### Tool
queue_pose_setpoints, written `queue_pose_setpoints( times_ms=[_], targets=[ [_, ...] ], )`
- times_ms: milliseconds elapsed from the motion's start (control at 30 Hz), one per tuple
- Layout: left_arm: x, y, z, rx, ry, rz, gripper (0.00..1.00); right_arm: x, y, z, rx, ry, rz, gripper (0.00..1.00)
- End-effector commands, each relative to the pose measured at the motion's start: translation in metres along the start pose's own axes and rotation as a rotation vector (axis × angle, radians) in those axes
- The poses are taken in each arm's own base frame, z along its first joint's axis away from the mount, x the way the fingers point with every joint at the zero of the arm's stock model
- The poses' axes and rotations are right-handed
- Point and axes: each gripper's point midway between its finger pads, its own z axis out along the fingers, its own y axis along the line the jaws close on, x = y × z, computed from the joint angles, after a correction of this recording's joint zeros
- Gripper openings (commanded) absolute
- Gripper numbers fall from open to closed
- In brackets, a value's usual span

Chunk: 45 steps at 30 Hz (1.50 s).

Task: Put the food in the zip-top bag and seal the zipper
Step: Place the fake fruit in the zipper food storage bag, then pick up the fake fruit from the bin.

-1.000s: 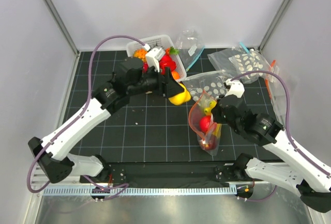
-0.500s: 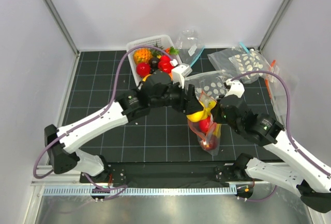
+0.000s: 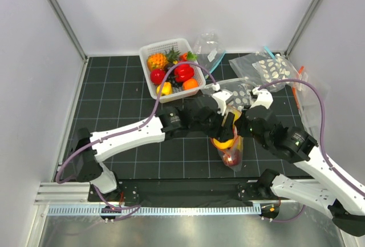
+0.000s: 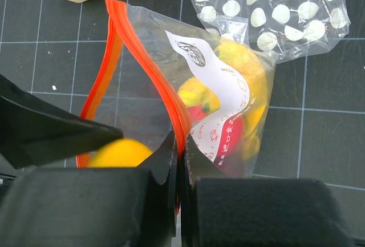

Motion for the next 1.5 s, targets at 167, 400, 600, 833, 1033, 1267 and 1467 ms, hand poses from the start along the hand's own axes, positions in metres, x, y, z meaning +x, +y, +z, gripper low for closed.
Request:
queue_pose_setpoints(
  times_ms=[167, 400, 600, 833, 1033, 1267, 1467],
  targets=[
    [-0.017, -0.010, -0.010, -0.066, -0.057, 0.055, 0.89, -0.020, 0.004, -0.010, -0.024, -0.066, 0.028, 0.01],
    [-0.028, -0.013, -0.047, -0.060, -0.097, 0.054, 1.00, -0.019, -0.002, -0.012, -0.013, -0.073, 0.023, 0.01],
    [-0.038, 0.009, -0.078, -0.172, -0.158, 0.072, 1.00, -0.016, -0.003, -0.012, -0.012, -0.067, 0.017, 0.01],
    [-0.055, 0.072, -0.102, -0.358, -0.187, 0.053, 1.00, -0.018, -0.008, -0.016, 0.000, -0.079, 0.019, 0.01],
    [-0.077, 0.136, -0.102, -0.424, -0.225, -0.036, 1.00, -0.021, -0.010, -0.018, 0.010, -0.084, 0.011, 0.01],
    [-0.116, 0.218, -0.091, -0.568, -0.259, -0.066, 1.00, -0.022, -0.007, -0.016, 0.008, -0.084, 0.001, 0.01],
    [-0.136, 0.273, -0.071, -0.639, -0.239, -0.053, 1.00, -0.023, -0.005, -0.015, 0.001, -0.087, 0.003, 0.01]
  ],
)
